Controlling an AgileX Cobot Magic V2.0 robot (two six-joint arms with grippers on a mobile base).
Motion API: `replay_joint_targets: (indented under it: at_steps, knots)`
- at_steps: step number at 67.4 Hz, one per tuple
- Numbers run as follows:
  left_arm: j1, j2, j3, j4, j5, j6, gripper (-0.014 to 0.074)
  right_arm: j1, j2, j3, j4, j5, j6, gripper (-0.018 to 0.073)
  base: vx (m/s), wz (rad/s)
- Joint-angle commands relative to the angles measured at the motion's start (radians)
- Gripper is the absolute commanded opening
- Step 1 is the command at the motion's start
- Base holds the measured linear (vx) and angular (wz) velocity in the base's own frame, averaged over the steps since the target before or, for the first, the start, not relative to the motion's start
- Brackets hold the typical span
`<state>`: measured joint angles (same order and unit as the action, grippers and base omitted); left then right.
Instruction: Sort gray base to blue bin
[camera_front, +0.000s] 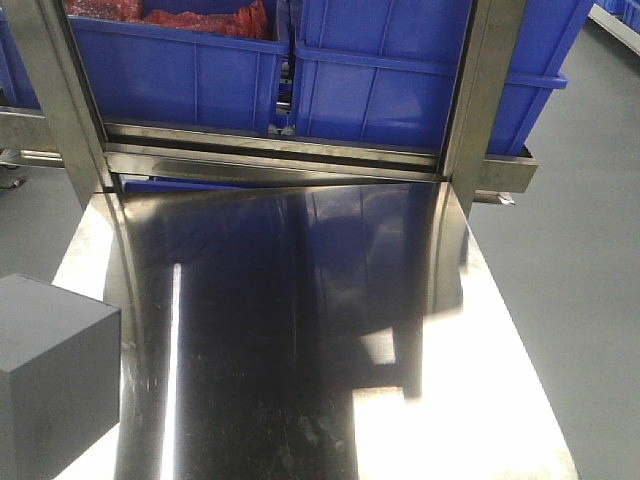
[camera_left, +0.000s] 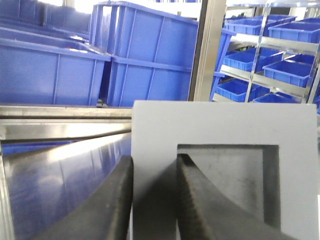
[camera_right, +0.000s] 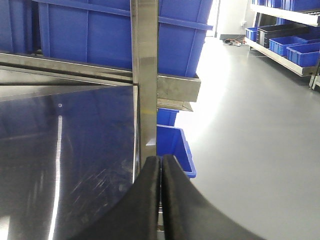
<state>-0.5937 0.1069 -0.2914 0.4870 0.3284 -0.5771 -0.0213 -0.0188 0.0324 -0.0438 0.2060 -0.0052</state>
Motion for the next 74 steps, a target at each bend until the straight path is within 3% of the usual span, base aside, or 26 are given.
replay_joint_targets:
  at_steps: [1,74]
  knots:
    - [-0.007,0.006,-0.03,0.018,-0.119,-0.005,-0.0008,-0.007,-0.007,0.004,-0.009,-0.079,-0.007,-0.0005,0.0,0.0]
    - [-0.007,0.006,-0.03,0.007,-0.108,-0.005,-0.0008,-0.007,-0.007,0.004,-0.009,-0.079,-0.007,-0.0005,0.0,0.0]
